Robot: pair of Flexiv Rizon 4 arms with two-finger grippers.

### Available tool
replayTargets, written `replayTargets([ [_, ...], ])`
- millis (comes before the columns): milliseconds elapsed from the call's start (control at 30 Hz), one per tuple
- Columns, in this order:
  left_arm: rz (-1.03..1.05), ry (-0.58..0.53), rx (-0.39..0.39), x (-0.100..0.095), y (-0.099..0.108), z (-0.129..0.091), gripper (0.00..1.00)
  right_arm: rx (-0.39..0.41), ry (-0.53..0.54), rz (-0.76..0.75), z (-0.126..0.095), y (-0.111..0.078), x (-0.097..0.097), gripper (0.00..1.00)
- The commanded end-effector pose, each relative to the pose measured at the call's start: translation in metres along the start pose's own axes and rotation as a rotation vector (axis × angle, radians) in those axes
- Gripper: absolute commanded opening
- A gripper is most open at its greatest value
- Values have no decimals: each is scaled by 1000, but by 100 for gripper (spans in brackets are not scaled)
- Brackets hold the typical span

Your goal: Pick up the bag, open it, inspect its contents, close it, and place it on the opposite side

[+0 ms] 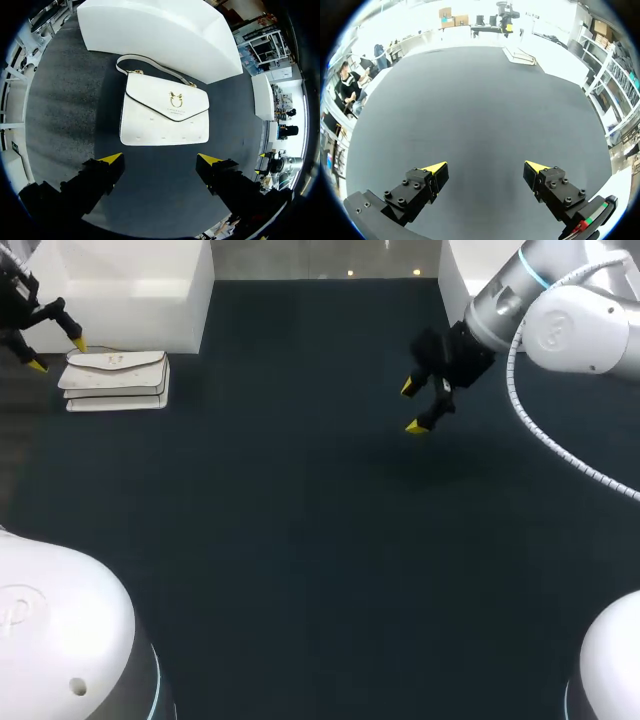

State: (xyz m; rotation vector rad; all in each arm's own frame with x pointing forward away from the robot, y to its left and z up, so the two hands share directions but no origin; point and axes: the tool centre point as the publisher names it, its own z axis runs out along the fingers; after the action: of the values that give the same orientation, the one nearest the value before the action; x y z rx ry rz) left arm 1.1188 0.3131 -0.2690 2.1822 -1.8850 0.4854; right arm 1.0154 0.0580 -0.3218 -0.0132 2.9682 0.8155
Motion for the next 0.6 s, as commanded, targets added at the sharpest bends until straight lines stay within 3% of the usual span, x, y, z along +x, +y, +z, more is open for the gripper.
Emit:
replayTargets([
  [33,-11,15,-3,-7,-7,3,100,-12,21,-14,11,0,-8,100],
  [600,-69,66,59,-20,-12,7,100,-20,-23,2,24,2,-17,100],
])
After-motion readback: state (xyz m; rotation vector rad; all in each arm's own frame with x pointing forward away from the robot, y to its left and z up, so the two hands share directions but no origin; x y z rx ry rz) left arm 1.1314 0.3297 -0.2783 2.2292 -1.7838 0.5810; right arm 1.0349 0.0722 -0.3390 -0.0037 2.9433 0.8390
